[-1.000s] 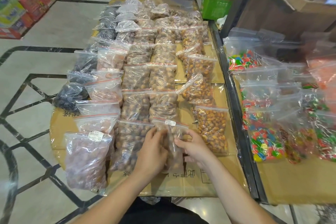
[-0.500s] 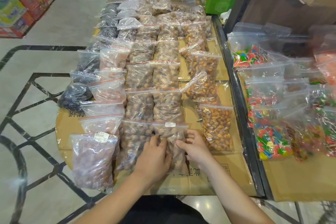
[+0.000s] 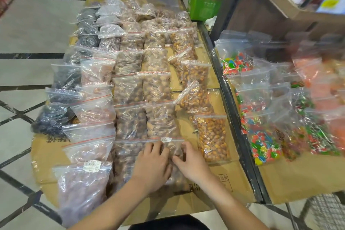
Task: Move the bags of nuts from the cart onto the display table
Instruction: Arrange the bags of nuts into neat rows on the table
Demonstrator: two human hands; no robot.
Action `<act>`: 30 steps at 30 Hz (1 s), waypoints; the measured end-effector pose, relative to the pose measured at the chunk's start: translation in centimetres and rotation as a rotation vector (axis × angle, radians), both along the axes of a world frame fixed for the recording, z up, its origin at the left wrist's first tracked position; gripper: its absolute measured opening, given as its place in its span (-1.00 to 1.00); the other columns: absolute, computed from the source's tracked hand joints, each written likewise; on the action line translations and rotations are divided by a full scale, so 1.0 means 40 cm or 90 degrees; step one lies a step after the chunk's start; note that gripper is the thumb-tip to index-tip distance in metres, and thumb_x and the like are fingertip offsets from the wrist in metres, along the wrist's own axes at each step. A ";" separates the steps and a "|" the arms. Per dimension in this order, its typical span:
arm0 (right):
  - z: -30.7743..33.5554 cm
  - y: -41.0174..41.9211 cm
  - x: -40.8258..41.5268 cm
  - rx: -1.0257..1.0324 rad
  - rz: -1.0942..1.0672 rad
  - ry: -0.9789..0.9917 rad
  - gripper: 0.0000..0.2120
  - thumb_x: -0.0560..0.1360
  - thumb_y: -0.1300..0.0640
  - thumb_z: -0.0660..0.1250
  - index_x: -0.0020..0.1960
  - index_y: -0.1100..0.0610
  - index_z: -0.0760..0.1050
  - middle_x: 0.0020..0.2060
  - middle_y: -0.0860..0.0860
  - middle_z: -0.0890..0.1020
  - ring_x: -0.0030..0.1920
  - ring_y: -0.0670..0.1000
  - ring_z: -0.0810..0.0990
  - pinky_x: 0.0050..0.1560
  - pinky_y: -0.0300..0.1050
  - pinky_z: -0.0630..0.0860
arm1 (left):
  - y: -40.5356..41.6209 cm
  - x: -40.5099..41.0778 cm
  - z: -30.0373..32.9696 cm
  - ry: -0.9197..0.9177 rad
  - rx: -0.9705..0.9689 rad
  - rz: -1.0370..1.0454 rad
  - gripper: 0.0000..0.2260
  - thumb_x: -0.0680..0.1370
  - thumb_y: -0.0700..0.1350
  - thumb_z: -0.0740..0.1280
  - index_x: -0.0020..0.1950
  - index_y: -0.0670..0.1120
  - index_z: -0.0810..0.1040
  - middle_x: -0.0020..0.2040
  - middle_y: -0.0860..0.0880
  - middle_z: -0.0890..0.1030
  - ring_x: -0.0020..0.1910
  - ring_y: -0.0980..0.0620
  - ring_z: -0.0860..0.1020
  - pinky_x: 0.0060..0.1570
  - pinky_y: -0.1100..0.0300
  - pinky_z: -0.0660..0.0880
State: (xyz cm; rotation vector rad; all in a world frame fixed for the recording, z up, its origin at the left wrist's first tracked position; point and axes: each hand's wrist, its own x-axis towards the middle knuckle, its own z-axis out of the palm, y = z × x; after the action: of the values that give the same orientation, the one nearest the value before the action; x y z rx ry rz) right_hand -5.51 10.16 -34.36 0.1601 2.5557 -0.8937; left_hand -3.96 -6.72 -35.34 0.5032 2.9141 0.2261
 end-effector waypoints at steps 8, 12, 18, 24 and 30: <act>0.002 0.014 -0.048 0.084 0.191 0.223 -0.52 0.68 -0.10 0.16 0.54 0.05 0.32 0.47 0.01 0.37 0.49 0.07 0.31 0.51 0.09 0.34 | 0.000 -0.133 0.000 0.042 0.003 0.033 -0.53 0.57 0.14 0.06 0.36 -0.08 0.45 0.43 -0.16 0.43 0.39 -0.22 0.41 0.21 -0.11 0.51; 0.008 0.000 -0.152 0.148 0.355 0.105 -0.35 0.71 -0.06 0.13 0.68 0.08 -0.08 0.67 0.04 -0.04 0.62 0.23 0.09 0.57 0.15 0.19 | -0.002 -0.166 -0.031 -0.054 -0.034 0.069 -0.33 0.58 0.25 0.08 0.65 0.02 0.09 0.66 -0.11 0.08 0.62 -0.20 0.10 0.46 -0.14 0.26; 0.026 0.047 -0.199 0.150 0.431 0.090 -0.44 0.69 0.04 0.16 0.62 0.15 0.12 0.64 0.10 0.07 0.55 0.38 0.15 0.52 0.23 0.24 | 0.058 -0.268 0.051 -0.030 -0.052 0.165 -0.40 0.50 0.21 0.03 0.49 -0.01 0.30 0.59 -0.18 0.17 0.49 -0.25 0.25 0.39 -0.17 0.27; 0.057 0.092 -0.278 0.070 0.347 0.223 -0.59 0.64 0.16 0.19 0.49 0.13 0.40 0.52 0.09 0.34 0.50 0.18 0.25 0.49 0.12 0.32 | 0.063 -0.338 0.021 -0.184 -0.110 0.154 -0.32 0.61 0.22 -0.18 0.66 -0.07 -0.17 0.66 -0.11 -0.22 0.63 -0.17 -0.20 0.57 -0.22 -0.10; 0.072 0.122 -0.403 0.137 0.225 0.254 -0.54 0.61 0.13 0.22 0.50 0.09 0.33 0.59 0.10 0.19 0.62 0.23 0.02 0.51 0.29 0.30 | 0.091 -0.517 0.141 -0.033 -0.061 0.185 -0.69 0.63 0.03 0.11 0.12 -0.12 0.54 0.20 -0.19 0.58 0.05 -0.20 0.59 0.09 -0.06 0.56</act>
State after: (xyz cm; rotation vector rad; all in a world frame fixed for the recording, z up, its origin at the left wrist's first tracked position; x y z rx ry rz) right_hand -21.63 15.05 -31.46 -0.4371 2.9101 -0.5556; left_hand -24.64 -3.06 -29.68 0.0561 2.9188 0.1335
